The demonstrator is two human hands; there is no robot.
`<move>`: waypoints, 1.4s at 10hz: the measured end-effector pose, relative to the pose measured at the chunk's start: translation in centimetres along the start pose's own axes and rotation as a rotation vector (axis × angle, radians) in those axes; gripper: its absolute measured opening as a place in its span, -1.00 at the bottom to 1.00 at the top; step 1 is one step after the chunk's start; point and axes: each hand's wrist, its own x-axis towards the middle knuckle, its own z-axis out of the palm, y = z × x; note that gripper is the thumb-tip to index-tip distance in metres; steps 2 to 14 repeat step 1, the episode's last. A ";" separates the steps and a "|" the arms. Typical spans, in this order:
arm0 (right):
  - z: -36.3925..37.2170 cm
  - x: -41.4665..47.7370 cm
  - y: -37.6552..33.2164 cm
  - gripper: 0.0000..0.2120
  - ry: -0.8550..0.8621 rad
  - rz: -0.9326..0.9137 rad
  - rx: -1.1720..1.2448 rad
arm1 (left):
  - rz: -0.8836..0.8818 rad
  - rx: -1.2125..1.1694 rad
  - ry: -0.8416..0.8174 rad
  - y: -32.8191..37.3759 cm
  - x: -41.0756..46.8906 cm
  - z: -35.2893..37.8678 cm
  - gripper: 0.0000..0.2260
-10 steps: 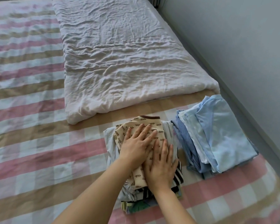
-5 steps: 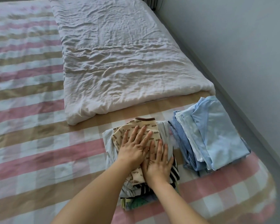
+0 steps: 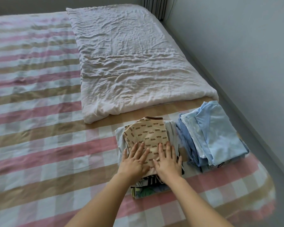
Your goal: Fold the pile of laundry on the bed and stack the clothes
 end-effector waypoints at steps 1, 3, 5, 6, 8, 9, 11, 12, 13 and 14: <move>-3.6 -3.8 0.4 -0.54 0.163 -0.040 0.195 | -0.076 -0.099 0.047 0.5 -3.6 -2.5 -0.47; -3.6 -3.8 0.4 -0.54 0.163 -0.040 0.195 | -0.076 -0.099 0.047 0.5 -3.6 -2.5 -0.47; -3.6 -3.8 0.4 -0.54 0.163 -0.040 0.195 | -0.076 -0.099 0.047 0.5 -3.6 -2.5 -0.47; -3.6 -3.8 0.4 -0.54 0.163 -0.040 0.195 | -0.076 -0.099 0.047 0.5 -3.6 -2.5 -0.47; -3.6 -3.8 0.4 -0.54 0.163 -0.040 0.195 | -0.076 -0.099 0.047 0.5 -3.6 -2.5 -0.47; -3.6 -3.8 0.4 -0.54 0.163 -0.040 0.195 | -0.076 -0.099 0.047 0.5 -3.6 -2.5 -0.47; -3.6 -3.8 0.4 -0.54 0.163 -0.040 0.195 | -0.076 -0.099 0.047 0.5 -3.6 -2.5 -0.47; -3.6 -3.8 0.4 -0.54 0.163 -0.040 0.195 | -0.076 -0.099 0.047 0.5 -3.6 -2.5 -0.47; -3.6 -3.8 0.4 -0.54 0.163 -0.040 0.195 | -0.076 -0.099 0.047 0.5 -3.6 -2.5 -0.47; -3.6 -3.8 0.4 -0.54 0.163 -0.040 0.195 | -0.076 -0.099 0.047 0.5 -3.6 -2.5 -0.47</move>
